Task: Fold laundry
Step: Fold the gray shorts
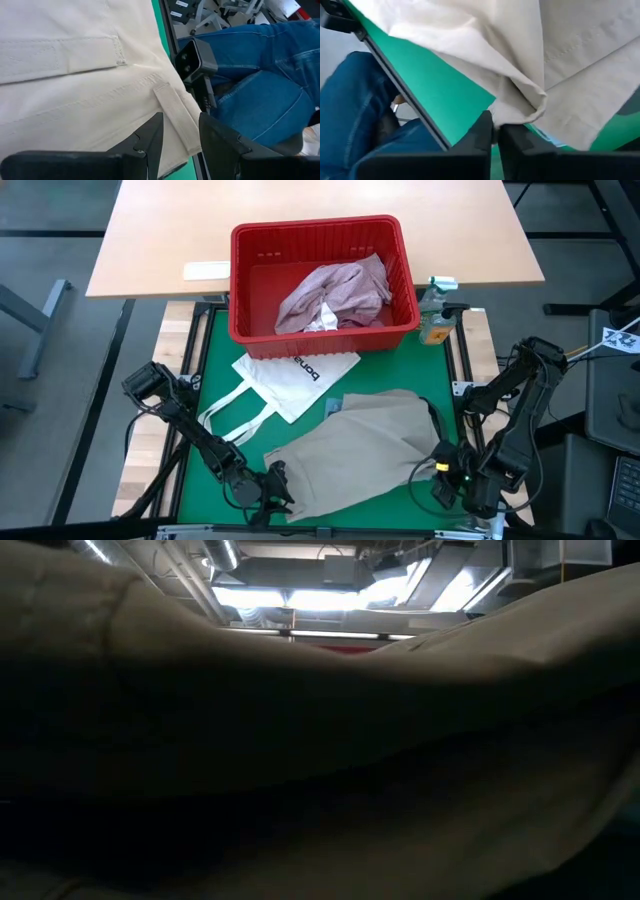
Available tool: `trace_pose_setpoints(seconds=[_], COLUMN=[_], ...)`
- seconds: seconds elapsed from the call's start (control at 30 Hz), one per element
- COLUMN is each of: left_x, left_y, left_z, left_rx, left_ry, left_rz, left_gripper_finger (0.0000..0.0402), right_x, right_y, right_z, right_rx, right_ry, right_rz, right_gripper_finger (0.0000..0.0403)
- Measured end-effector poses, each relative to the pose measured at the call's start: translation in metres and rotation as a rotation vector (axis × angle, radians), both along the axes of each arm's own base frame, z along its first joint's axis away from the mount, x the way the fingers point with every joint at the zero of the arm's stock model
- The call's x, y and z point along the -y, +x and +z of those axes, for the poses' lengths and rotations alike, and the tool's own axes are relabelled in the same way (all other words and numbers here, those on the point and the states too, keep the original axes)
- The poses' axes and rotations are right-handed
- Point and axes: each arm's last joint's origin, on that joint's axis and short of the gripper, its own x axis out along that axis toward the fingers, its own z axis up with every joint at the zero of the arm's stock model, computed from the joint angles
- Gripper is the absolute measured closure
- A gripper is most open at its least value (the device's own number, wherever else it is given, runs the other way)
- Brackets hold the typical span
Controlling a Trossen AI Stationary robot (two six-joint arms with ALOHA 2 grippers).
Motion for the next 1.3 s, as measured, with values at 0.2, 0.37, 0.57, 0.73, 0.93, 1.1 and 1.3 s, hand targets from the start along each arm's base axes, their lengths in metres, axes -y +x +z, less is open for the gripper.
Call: trace_pose_setpoints(seconds=[0.2, 0.37, 0.57, 0.73, 0.93, 1.1, 1.3], left_x=[0.000, 0.000, 0.000, 0.000, 0.000, -0.002, -0.001], left_y=[0.000, 0.000, 0.000, 0.000, 0.000, 0.001, 0.002], left_z=[0.000, 0.000, 0.000, 0.000, 0.000, 0.001, -0.007], left_rx=[0.000, 0.001, 0.001, 0.001, 0.007, 0.030, 0.017], left_ry=[0.001, 0.000, 0.000, 0.000, 0.007, 0.031, 0.045], left_rz=[0.000, 0.001, 0.000, 0.000, 0.016, 0.066, 0.067], left_gripper_finger=[0.0282, 0.0282, 0.0282, 0.0282, 0.0282, 0.0282, 0.0282], right_x=[0.003, 0.016, 0.035, 0.036, 0.037, 0.036, 0.032], right_y=[-0.004, -0.012, -0.020, -0.020, -0.017, -0.017, -0.019], right_z=[0.000, 0.009, 0.026, 0.028, 0.028, 0.029, 0.028], right_rx=[-0.064, -0.183, -0.277, -0.257, -0.189, -0.183, -0.263], right_ry=[-0.055, -0.185, -0.387, -0.419, -0.510, -0.535, -0.415], right_rz=[0.133, 0.198, 0.295, 0.406, 0.533, 0.628, 0.680], right_gripper_finger=[0.0391, 0.0392, 0.0395, 0.0398, 0.0394, 0.0397, 0.0388])
